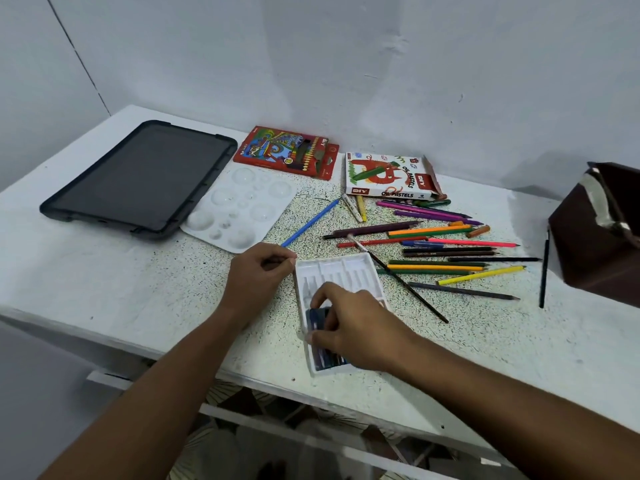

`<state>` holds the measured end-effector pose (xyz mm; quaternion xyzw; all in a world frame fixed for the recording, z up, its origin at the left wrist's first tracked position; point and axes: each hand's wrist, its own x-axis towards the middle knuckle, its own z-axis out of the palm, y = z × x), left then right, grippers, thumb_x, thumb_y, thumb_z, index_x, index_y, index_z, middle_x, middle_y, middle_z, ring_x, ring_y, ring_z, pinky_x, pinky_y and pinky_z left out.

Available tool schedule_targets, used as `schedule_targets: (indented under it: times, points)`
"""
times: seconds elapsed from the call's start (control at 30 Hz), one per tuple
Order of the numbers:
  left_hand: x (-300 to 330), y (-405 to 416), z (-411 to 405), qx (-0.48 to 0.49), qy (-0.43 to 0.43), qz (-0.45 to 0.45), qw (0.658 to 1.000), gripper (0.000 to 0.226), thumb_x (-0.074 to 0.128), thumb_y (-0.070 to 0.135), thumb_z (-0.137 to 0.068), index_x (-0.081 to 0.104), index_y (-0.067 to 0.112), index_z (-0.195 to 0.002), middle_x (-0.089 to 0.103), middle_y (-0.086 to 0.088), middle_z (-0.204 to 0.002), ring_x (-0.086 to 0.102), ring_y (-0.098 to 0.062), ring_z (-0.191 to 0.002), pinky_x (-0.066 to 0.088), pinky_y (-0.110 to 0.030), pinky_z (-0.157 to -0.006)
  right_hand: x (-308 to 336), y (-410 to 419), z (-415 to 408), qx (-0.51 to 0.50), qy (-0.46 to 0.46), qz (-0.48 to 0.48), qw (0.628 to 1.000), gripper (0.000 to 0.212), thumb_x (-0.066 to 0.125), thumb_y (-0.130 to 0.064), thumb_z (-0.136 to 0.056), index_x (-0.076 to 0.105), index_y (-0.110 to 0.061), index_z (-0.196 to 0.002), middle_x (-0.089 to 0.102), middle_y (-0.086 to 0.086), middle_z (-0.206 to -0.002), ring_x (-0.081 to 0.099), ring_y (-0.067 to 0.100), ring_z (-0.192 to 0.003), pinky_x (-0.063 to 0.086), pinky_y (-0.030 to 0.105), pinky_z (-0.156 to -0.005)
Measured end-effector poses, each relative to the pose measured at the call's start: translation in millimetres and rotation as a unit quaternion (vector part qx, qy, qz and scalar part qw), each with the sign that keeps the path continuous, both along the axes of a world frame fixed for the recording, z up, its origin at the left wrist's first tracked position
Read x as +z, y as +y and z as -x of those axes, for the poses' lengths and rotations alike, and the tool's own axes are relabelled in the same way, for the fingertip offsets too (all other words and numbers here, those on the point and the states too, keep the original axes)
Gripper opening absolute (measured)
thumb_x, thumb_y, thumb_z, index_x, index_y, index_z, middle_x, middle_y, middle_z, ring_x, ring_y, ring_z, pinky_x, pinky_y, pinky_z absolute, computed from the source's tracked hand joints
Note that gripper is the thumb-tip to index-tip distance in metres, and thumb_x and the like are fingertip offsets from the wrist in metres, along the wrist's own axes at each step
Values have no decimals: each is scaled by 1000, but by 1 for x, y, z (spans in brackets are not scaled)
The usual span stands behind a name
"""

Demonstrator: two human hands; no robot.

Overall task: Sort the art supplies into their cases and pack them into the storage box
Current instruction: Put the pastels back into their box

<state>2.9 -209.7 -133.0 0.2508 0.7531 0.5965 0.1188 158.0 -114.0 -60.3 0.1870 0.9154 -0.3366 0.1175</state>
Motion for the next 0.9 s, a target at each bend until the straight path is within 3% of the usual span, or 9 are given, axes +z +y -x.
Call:
schedule_targets:
  times: [0.13,0.3,0.43,0.6,0.77,0.9]
  points:
    - [1,-1,-2,2,1,6,1000,8,74,5,-80,75,11,-86,73,3,-88,68,-3,-80,50,-11,-73,-7,-8,-1,8,12,-51,999,39,66,-39,-86,47,-21,-115,66,7,-97,60,26,-89,48,35,-70]
    - [1,-2,-3,-2,9,13,1000,8,73,6,-81,75,11,-87,73,1,-89,68,-3,-81,50,-10,-74,-3,-7,-8,15,30,-38,999,45,66,-38,-86,47,-21,-124,66,6,-105,58,24,-94,47,33,-72]
    - [1,0,-4,1,18,14,1000,7,75,7,-81,75,9,-88,72,-1,-89,67,-2,-78,50,-9,-72,1,-2,-13,40,52,-38,997,36,69,-29,-86,54,-21,-117,63,1,-105,54,19,-89,42,29,-70]
    - [1,1,-5,-4,25,20,999,14,78,8,-78,75,7,-92,71,-2,-89,66,1,-74,48,-7,-69,-9,-7,-15,56,58,-64,995,33,70,-25,-84,59,-19,-115,58,3,-106,54,24,-99,39,30,-75]
    - [1,1,-6,-3,27,28,999,13,78,9,-78,76,7,-91,70,-2,-90,66,2,-74,47,-6,-68,-16,-6,-15,49,73,-58,994,33,72,-22,-82,63,-19,-113,57,3,-104,56,24,-95,43,32,-77]
    - [2,1,-6,-8,28,28,999,13,78,10,-79,76,8,-92,70,-2,-91,66,3,-75,47,-6,-68,-11,0,-15,58,73,-46,995,24,69,-24,-86,66,-18,-108,59,0,-96,54,16,-84,40,26,-70]
